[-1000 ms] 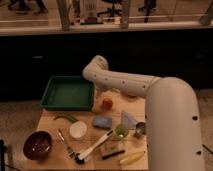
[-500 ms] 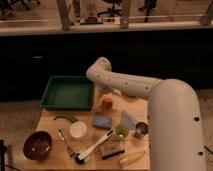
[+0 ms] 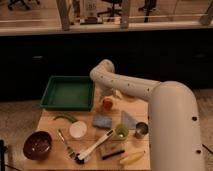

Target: Place apple in paper cup

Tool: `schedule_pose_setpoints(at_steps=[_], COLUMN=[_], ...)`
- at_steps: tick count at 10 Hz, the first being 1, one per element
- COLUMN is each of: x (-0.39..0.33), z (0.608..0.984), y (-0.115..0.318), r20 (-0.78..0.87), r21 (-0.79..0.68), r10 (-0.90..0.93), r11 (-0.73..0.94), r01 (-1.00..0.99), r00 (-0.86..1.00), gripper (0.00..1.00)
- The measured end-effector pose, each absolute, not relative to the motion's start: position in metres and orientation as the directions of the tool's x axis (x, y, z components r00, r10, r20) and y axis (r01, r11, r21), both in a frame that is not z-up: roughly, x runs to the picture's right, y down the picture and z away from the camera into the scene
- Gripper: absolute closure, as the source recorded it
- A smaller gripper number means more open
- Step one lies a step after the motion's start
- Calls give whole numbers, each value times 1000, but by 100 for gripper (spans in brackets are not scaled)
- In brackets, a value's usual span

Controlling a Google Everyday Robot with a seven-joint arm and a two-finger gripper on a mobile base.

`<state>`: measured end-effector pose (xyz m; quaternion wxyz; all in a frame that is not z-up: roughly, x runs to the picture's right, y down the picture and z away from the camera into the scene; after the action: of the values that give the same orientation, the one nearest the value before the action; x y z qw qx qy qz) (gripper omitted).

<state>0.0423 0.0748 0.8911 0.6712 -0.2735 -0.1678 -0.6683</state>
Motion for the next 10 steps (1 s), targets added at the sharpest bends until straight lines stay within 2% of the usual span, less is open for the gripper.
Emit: schedule_pose_setpoints(at_steps=[2,3,10], x=[43,42,32], z=[900,903,918], y=[83,84,98], r20=[614,620,676], r21=[-99,-81,-9], r10=[-787,-782,-736], r11=[-4,7,43], r01=[995,997,999], r00=[57,56,38], gripper=[22,27,99])
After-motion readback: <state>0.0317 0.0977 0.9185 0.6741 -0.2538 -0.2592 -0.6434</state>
